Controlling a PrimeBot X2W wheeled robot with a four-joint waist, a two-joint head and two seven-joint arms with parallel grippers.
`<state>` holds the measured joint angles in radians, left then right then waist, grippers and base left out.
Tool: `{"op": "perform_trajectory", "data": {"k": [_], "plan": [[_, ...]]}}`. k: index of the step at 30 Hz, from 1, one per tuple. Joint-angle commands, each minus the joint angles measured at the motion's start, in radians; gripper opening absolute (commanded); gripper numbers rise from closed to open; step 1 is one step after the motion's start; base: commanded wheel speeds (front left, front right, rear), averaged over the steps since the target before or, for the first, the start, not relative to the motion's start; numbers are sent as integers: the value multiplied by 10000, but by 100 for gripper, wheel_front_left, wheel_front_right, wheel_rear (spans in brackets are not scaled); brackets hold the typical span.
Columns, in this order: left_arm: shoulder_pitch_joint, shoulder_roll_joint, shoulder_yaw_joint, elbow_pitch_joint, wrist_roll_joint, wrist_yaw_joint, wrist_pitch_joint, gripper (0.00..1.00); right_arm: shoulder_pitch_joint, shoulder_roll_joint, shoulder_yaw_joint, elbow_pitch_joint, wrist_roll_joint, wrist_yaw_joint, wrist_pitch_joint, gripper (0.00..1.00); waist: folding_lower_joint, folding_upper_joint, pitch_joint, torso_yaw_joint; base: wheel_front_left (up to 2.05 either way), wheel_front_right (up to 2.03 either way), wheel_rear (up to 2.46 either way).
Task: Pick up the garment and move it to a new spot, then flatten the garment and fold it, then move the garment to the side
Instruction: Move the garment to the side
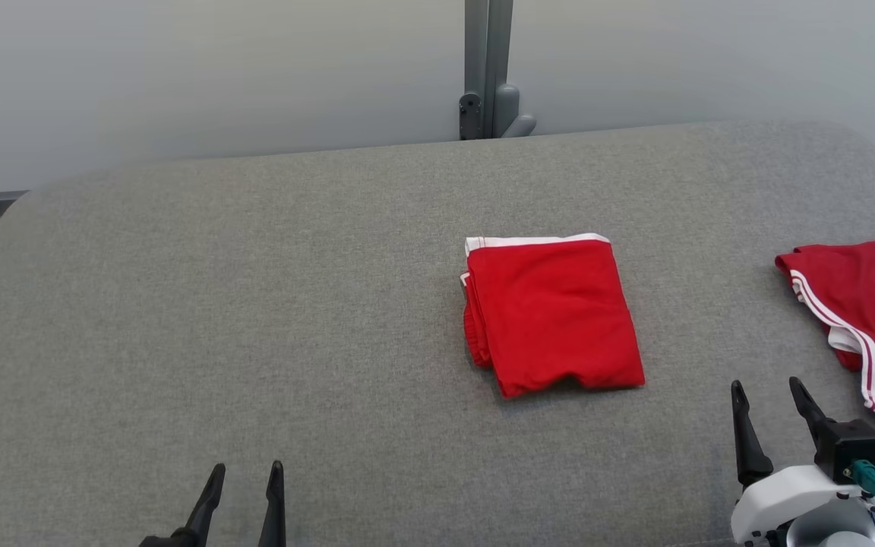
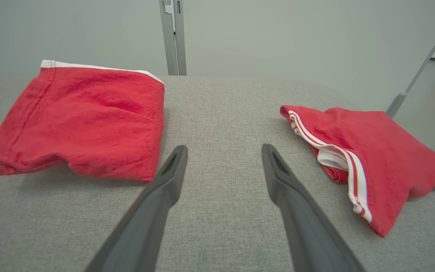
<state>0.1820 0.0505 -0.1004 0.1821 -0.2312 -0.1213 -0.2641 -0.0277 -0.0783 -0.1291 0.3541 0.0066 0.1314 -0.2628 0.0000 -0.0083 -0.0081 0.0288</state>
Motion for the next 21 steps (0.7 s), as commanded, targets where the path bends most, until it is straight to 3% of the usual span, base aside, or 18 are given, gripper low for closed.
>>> {"op": "perform_trajectory", "data": {"k": [1, 21], "plan": [[-179, 6, 34, 2, -17, -11, 4, 100, -101, -1, -33, 20, -25, -17, -23, 100, 0, 83, 117, 60, 0, 0, 0], [-159, 6, 59, 33, 6, -48, 4, 100, -236, 55, 51, 81, -46, -17, -23, 100, 0, 83, 198, 201, 0, 0, 0]]}}
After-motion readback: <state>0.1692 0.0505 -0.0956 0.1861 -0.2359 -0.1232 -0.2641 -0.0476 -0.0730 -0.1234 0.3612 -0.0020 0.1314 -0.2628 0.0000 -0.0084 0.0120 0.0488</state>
